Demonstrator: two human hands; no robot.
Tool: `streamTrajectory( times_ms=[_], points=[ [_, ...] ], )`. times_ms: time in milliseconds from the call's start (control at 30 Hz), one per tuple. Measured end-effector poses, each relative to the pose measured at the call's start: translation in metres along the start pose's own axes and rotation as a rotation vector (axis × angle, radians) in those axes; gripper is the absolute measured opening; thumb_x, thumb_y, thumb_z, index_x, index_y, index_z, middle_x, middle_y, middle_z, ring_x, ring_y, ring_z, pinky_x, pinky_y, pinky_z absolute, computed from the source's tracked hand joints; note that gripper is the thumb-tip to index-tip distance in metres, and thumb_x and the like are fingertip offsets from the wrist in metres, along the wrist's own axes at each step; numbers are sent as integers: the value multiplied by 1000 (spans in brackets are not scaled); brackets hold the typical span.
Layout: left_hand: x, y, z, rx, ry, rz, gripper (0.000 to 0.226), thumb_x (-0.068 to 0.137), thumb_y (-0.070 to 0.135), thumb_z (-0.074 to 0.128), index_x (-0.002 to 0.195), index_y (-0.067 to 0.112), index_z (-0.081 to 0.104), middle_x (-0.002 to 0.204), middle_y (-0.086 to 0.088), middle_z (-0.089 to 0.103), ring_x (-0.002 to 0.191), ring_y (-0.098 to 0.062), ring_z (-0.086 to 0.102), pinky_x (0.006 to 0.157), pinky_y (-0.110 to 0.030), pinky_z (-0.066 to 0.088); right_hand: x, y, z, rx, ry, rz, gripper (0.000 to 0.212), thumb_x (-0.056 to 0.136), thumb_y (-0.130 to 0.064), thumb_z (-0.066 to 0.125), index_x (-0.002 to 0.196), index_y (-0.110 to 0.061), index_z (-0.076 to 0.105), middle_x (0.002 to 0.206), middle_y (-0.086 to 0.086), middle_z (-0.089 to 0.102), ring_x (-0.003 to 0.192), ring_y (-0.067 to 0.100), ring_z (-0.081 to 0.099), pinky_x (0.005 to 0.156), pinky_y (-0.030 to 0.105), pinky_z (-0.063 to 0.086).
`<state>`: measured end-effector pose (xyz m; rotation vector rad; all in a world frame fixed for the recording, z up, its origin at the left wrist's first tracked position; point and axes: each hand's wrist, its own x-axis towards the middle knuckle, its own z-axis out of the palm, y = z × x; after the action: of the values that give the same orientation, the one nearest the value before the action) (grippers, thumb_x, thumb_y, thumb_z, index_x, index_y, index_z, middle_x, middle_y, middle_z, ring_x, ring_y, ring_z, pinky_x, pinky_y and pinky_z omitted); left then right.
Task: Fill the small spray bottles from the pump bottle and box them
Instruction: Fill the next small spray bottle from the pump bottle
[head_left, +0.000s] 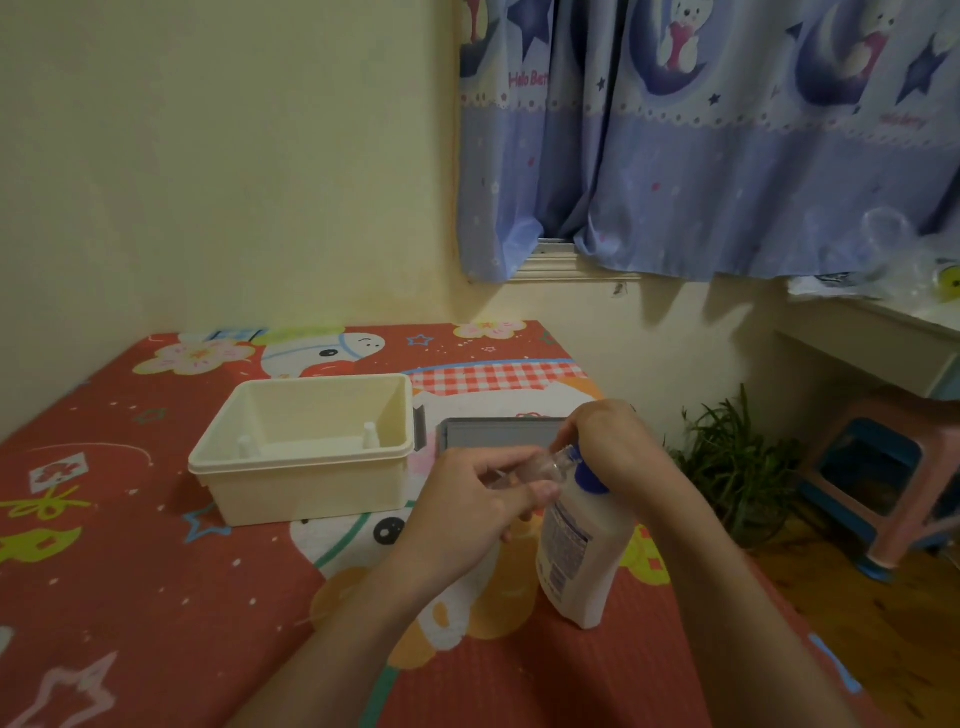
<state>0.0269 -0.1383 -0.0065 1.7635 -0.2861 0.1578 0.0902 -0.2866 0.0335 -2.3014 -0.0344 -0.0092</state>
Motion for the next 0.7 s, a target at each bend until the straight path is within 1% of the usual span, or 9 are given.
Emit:
streamTrajectory(
  times_ms=[33,100,200,267,333,433,500,600,700],
  points=[
    [0,-1,0,8,-4,-5,29,83,15,75,105,33,71,69,1,73,60,-7,63,50,-26,51,-1,0,1,19,-1,23,32,89,-2,42,107,3,68,117,22,63,113,36,57,92,40,47],
    [0,-1,0,2,-12,-2,29,83,16,75,106,32,72,65,3,71,60,-7,62,50,-27,50,0,0,-1,-46,-40,11,33,91,-2,41,109,4,67,119,23,62,115,37,56,94,40,46],
    [0,3,-1,-1,-17,22,31,84,14,73,98,41,69,63,7,69,60,-6,61,52,-27,51,3,-2,-5,-207,-79,-80,31,91,0,44,111,-2,68,118,19,63,114,32,56,91,33,45],
    [0,4,-1,-3,-20,19,30,84,14,73,103,37,69,61,8,69,59,-5,61,52,-26,51,6,-1,-6,-249,-75,-75,32,92,0,45,112,-4,68,118,16,63,113,30,56,92,31,44],
    [1,4,-1,-11,-20,10,29,84,14,74,104,34,70,61,8,69,58,-5,61,51,-25,50,6,0,-3,-201,-60,-61,31,91,0,44,112,-2,68,118,18,63,113,31,56,93,33,44],
    [1,1,-1,15,-16,10,27,83,14,74,99,36,71,63,4,69,59,-7,61,49,-26,50,2,0,1,30,6,25,31,89,-3,43,108,4,67,117,23,63,113,37,57,92,40,48],
    [1,1,-1,18,-17,5,27,83,15,75,103,33,72,64,3,70,59,-7,62,50,-27,50,0,0,0,56,-3,61,32,90,-4,42,108,5,67,117,24,63,113,38,56,93,42,48],
    [2,3,-2,5,-24,-1,28,83,16,74,108,28,72,66,3,71,61,-8,63,52,-27,51,1,-5,-3,-54,-65,-13,31,92,1,42,112,7,65,121,26,60,116,38,54,99,43,45],
    [3,3,-3,-8,-24,2,30,83,15,74,110,27,72,65,5,71,61,-9,64,53,-28,51,5,-9,-5,-220,-66,-12,33,94,-3,47,126,-4,58,132,15,56,121,27,53,102,33,44]
  ],
)
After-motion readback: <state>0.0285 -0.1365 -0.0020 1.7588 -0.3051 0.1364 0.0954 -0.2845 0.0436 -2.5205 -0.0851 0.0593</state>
